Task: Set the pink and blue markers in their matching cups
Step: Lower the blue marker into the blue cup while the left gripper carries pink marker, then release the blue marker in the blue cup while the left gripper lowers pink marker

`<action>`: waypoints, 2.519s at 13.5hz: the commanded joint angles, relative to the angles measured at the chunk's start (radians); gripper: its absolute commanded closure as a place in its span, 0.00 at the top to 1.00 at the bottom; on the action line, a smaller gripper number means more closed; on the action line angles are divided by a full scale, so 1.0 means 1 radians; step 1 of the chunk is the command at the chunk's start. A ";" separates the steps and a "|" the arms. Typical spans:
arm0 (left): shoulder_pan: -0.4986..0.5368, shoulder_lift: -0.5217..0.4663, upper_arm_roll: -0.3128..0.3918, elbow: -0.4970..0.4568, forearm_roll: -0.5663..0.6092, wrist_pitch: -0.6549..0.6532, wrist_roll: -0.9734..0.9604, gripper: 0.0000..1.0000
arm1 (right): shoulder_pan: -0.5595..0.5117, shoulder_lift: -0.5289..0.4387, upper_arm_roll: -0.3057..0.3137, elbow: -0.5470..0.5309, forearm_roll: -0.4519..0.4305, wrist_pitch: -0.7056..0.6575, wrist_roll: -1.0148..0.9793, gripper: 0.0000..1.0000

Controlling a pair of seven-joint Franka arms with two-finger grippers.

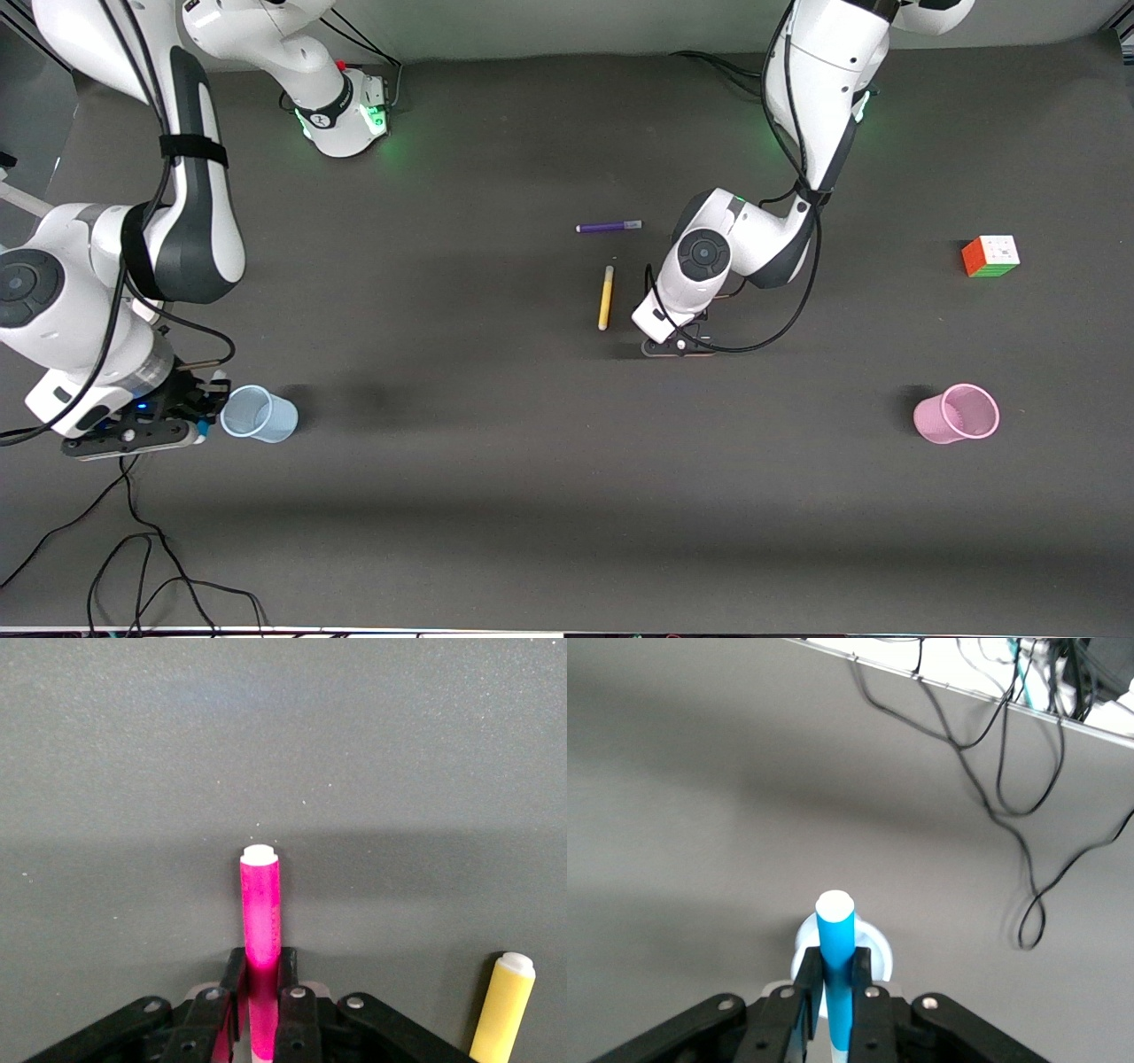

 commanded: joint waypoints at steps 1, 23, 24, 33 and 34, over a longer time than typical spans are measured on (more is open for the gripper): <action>-0.009 -0.018 0.011 -0.016 0.006 0.005 0.004 0.00 | 0.014 -0.085 -0.005 -0.240 -0.030 0.289 -0.071 0.00; 0.323 -0.178 0.511 0.044 -0.538 -0.127 1.957 0.00 | 0.017 -0.039 0.027 -0.489 0.054 0.771 -0.074 0.07; 0.326 -0.162 0.511 0.053 -0.572 -0.127 2.022 0.00 | 0.017 -0.039 0.027 -0.489 0.054 0.771 -0.074 0.09; 0.363 -0.073 0.510 0.126 -0.774 -0.110 2.438 0.00 | 0.015 -0.038 0.027 -0.486 0.054 0.771 -0.074 1.00; 0.363 -0.070 0.510 0.126 -0.788 -0.114 2.454 0.00 | 0.015 -0.038 0.027 -0.486 0.054 0.771 -0.074 1.00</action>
